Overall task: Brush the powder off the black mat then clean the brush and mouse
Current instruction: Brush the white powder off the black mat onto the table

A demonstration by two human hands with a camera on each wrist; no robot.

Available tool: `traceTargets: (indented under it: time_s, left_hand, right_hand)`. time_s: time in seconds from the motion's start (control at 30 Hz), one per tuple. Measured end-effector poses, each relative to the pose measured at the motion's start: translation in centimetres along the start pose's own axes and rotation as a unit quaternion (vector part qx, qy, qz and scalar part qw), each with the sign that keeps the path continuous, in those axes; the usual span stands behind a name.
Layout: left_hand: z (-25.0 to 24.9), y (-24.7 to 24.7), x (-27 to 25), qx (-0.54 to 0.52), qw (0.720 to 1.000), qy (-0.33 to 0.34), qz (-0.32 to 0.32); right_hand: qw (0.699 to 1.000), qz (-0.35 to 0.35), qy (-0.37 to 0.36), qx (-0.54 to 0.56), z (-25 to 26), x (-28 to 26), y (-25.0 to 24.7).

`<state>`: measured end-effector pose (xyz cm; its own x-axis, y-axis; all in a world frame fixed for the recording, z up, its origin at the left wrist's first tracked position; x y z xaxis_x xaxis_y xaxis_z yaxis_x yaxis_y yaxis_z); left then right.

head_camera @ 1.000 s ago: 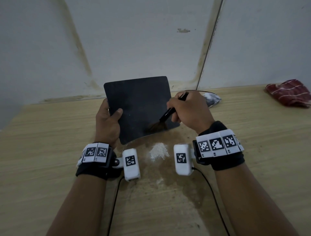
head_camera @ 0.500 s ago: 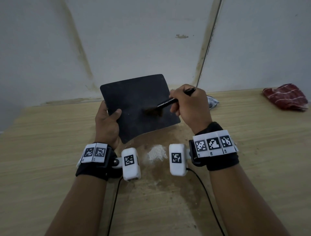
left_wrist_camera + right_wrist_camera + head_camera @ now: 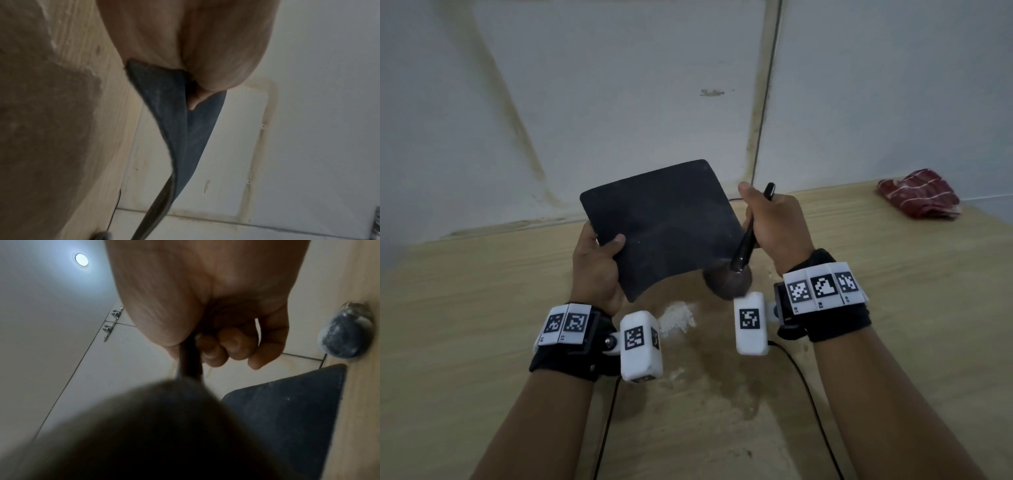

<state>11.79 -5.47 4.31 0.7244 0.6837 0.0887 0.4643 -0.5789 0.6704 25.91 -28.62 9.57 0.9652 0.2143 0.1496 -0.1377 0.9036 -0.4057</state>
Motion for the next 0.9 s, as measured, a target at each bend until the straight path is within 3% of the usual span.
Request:
traceTargets:
  time_s: [0.57, 0.9]
  left_hand:
    - [4.1, 2.7, 2.1, 0.02, 0.997, -0.044, -0.066]
    - [7.6, 1.3, 2.8, 0.076, 0.989, -0.065, -0.109]
  right_hand:
    - [0.991, 0.039, 0.106, -0.068, -7.2, 5.2, 0.0]
    - [0.985, 0.038, 0.151, 0.072, -8.3, 4.6, 0.0]
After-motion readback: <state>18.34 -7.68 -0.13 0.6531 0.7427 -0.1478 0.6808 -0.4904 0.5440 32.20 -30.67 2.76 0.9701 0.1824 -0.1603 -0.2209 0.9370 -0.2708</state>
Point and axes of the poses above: each hand's wrist, its own x-axis towards the middle knuckle, its own y-axis out of the palm, z = x × y, the point moved 8 cm from there along x, towards the middle knuckle, and after that the axes turned 15 degrees about -x, right-handed, at the moved point
